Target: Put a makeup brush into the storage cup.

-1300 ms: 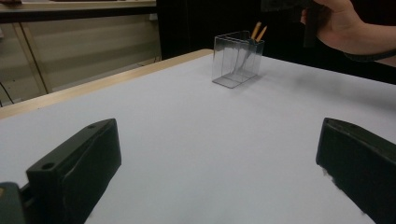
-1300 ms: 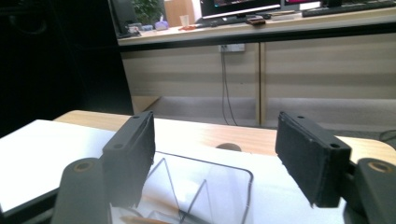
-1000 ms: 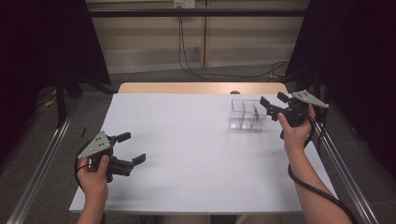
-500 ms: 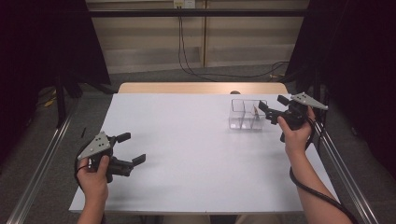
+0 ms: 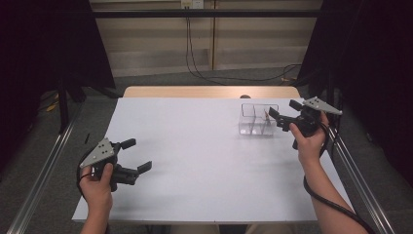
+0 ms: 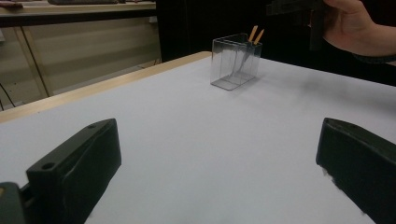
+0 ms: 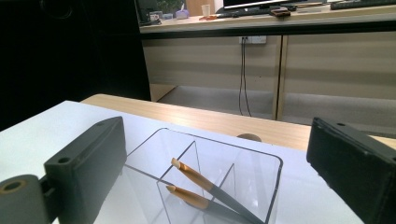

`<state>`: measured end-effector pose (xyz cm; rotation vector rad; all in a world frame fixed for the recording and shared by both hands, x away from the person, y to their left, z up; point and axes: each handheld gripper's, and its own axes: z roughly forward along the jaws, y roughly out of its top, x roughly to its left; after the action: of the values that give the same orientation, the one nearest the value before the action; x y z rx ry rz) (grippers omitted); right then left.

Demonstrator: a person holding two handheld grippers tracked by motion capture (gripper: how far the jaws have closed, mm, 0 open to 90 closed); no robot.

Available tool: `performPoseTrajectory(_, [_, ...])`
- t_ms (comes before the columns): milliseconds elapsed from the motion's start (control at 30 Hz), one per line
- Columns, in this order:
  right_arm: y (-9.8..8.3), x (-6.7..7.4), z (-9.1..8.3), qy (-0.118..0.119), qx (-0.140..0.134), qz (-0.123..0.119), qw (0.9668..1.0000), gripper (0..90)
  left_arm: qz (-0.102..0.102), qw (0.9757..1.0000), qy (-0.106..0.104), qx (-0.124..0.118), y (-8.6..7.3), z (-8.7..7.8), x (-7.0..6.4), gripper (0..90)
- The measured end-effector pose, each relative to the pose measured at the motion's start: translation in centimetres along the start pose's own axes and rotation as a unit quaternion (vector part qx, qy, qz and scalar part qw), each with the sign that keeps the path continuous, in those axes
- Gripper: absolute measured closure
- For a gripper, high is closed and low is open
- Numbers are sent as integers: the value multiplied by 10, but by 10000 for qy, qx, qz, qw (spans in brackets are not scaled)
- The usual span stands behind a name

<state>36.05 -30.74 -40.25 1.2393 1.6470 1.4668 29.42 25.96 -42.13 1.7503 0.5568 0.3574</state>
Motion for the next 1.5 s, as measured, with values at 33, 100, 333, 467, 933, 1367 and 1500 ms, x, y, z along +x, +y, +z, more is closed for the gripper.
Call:
performPoseTrajectory(33, [0, 0, 0, 24, 20, -14, 10000, 44, 5, 10000, -4, 9, 0, 0, 0, 0])
performPoseTrajectory(100, [0, 1, -1, 21, 19, -43, 10000, 43, 15, 10000, 2, 40, -1, 1, 0, 0])
performPoseTrajectory(333, [-3, 4, -5, 50, 71, -92, 9999, 34, 8, 10000, 20, 12, 0, -1, -1, 0])
performPoseTrajectory(467, [-5, 3, -6, 67, 114, -137, 9998, 32, 31, 10000, -7, 34, 1, 1, -1, 0])
performPoseTrajectory(933, [-9, 11, -16, 217, 192, -222, 9993, 12, 53, 10000, -61, 45, 2, 7, 0, 0])
performPoseTrajectory(1367, [-15, 21, -25, 455, 263, -358, 9980, 7, 38, 10000, -31, 18, 2, 5, -1, 0])
performPoseTrajectory(1500, [-18, 23, -28, 494, 282, -357, 9977, 7, 50, 10000, -48, 29, 2, 6, -1, 0])
